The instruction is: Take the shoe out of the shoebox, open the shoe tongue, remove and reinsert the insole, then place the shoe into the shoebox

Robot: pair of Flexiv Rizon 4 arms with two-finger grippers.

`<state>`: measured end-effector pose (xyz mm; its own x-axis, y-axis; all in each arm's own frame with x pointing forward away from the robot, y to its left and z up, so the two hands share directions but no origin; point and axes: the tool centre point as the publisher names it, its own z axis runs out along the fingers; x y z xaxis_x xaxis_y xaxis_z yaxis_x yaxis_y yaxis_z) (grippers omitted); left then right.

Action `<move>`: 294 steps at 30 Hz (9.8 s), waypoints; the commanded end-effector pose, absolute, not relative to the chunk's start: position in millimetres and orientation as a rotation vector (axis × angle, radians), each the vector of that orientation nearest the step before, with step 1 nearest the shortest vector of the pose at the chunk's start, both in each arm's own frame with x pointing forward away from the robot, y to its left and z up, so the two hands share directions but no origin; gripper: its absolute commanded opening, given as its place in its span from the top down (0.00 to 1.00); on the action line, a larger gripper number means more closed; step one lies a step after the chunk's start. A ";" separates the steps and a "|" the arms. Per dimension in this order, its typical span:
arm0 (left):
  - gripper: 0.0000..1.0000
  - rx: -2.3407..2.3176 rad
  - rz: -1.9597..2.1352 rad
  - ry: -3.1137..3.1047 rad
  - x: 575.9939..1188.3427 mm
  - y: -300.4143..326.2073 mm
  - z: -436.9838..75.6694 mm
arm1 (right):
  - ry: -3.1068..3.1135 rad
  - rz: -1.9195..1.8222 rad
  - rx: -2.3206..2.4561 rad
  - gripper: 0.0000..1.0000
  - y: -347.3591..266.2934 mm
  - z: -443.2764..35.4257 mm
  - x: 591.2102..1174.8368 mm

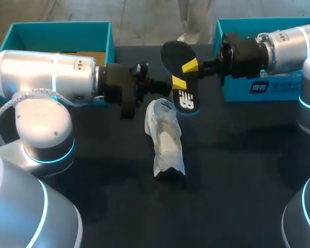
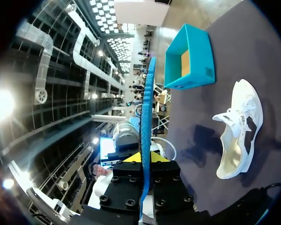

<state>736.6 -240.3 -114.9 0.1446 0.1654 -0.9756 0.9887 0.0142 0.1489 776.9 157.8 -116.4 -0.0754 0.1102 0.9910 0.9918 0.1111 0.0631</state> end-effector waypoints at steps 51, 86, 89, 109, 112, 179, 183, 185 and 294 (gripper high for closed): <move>0.00 2.081 -0.232 2.052 767.1 -190.1 -51.3 | -1.377 -1.121 -1.200 1.00 162.7 -144.9 777.6; 0.00 2.205 -0.006 2.230 791.2 -216.6 -50.2 | -1.399 -1.113 -1.213 1.00 170.5 -150.5 771.2; 0.00 2.200 -0.010 2.223 791.5 -216.8 -49.5 | -1.400 -1.111 -1.215 1.00 170.6 -150.3 771.1; 0.00 2.171 -0.043 2.201 792.1 -218.0 -50.4 | -1.403 -1.113 -1.219 1.00 169.6 -148.4 770.5; 0.00 2.146 -0.091 2.178 791.6 -216.7 -51.4 | -1.402 -1.114 -1.220 1.00 169.6 -148.5 770.3; 0.00 1.174 -1.069 1.216 790.4 -189.6 -96.7 | -1.345 -1.180 -1.287 1.00 136.3 -121.6 773.1; 0.00 1.125 -1.061 1.202 791.4 -190.7 -101.5 | -1.342 -1.178 -1.279 1.00 139.0 -117.0 773.9; 0.00 1.097 -1.059 1.194 792.2 -192.1 -102.8 | -1.342 -1.176 -1.279 1.00 141.1 -115.1 773.9; 1.00 0.773 -1.605 1.820 742.2 -187.4 -153.6 | -1.461 -1.277 -1.525 0.00 108.0 -158.7 726.2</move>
<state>748.5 -190.4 -155.4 -0.6607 0.0468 -0.7492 0.7495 0.0973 -0.6548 733.2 109.2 -159.4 -0.1055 0.3195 0.9417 0.9769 -0.1437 0.1582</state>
